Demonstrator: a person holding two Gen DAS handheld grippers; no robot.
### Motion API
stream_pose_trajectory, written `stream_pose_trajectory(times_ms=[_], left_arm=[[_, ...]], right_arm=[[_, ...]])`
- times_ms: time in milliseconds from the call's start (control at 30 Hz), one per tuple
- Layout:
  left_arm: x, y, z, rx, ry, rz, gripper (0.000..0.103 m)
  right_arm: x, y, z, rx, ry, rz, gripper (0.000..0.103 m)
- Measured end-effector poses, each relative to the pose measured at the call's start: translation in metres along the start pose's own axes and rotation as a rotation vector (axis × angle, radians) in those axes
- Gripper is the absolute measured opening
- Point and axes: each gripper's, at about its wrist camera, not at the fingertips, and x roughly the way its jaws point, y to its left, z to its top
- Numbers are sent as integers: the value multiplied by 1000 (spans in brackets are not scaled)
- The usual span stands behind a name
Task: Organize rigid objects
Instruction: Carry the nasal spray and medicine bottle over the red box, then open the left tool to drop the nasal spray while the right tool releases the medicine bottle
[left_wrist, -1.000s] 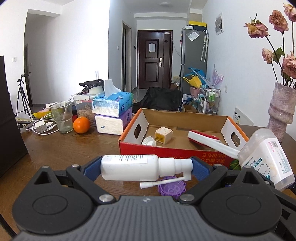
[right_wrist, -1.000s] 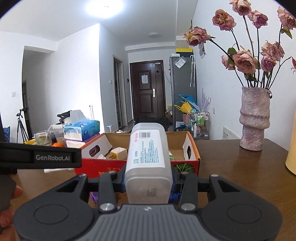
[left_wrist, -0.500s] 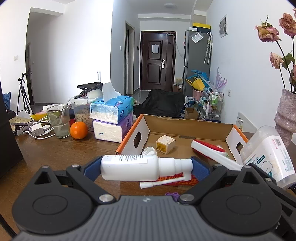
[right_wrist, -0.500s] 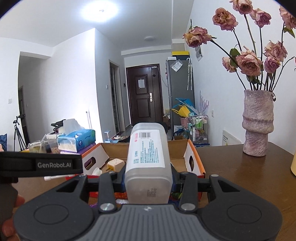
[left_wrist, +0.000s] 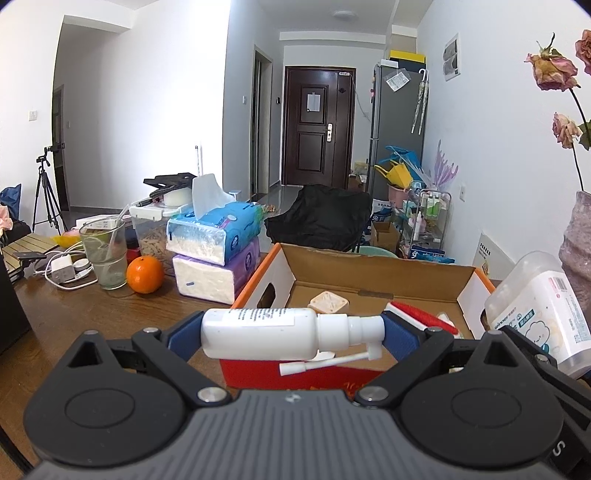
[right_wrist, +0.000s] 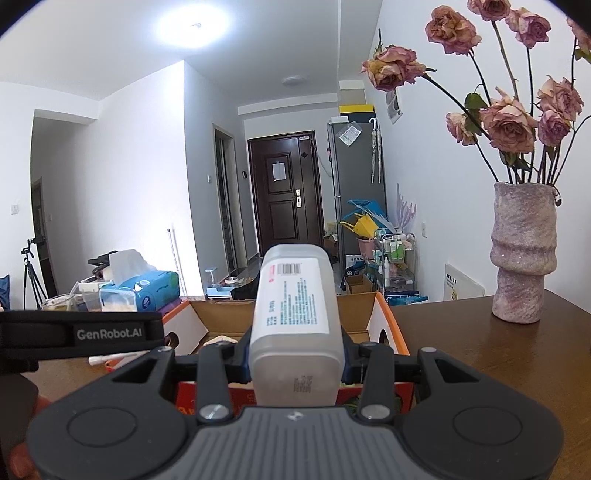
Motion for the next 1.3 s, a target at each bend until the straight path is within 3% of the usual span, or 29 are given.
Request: stream_pose_trajectory(times_ms=[967, 1300], left_arm=[[71, -14, 32, 4, -12, 27, 99], [102, -19, 35, 32, 2, 30, 99]], right_arm=[[78, 1, 16, -58, -3, 2, 40], [106, 5, 19, -96, 32, -12, 40]])
